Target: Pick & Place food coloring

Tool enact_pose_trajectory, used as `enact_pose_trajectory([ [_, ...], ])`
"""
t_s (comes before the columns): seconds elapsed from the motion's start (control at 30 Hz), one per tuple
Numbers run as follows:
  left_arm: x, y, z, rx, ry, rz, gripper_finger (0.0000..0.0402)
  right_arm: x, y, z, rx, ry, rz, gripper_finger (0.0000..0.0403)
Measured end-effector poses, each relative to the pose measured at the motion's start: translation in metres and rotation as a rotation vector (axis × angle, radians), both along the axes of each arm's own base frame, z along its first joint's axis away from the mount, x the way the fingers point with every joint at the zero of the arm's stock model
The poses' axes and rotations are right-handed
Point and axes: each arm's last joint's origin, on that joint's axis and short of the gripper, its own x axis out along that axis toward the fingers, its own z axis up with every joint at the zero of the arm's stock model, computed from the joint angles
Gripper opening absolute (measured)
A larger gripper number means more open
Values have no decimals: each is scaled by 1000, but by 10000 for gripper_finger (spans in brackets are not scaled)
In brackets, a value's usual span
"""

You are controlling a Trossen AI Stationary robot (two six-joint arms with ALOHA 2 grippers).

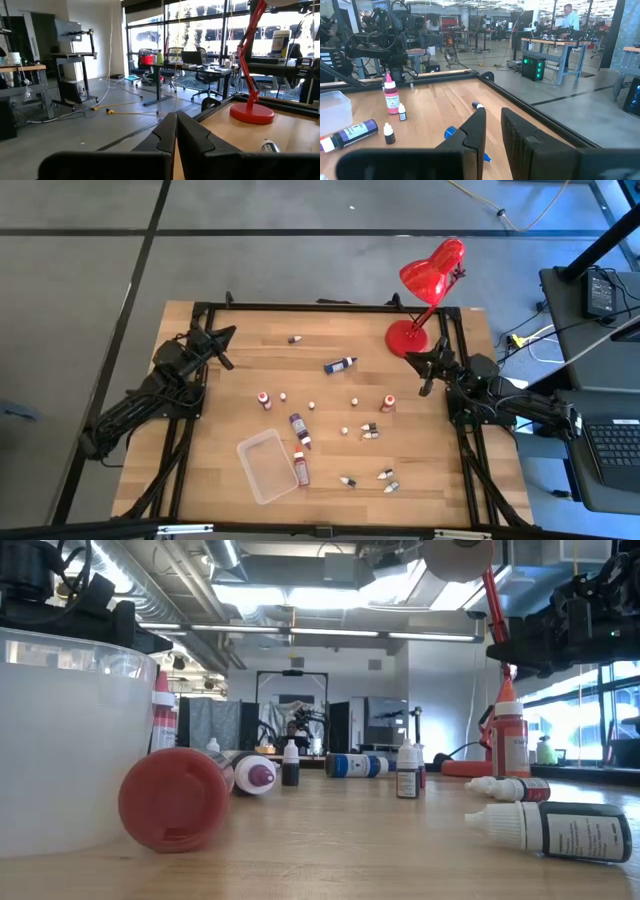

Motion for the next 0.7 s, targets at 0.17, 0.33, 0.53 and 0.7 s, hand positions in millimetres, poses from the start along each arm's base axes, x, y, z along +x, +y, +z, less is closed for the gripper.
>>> enact_pose_trajectory([
  [0.17, 0, 0, 0, 0, 0, 0, 10, 0, 0, 0, 0, 0, 0, 65],
  [0.33, 0, 0, 0, 0, 0, 1, 8, 0, 0, 0, 1, -1, 0, 65],
  [0.53, 0, 0, 0, 0, 0, 0, 8, 0, 0, 0, 7, -3, 8, 65],
  [0.7, 0, 0, 0, 0, 0, 0, 12, 0, 0, 0, 105, -44, 11, 65],
])
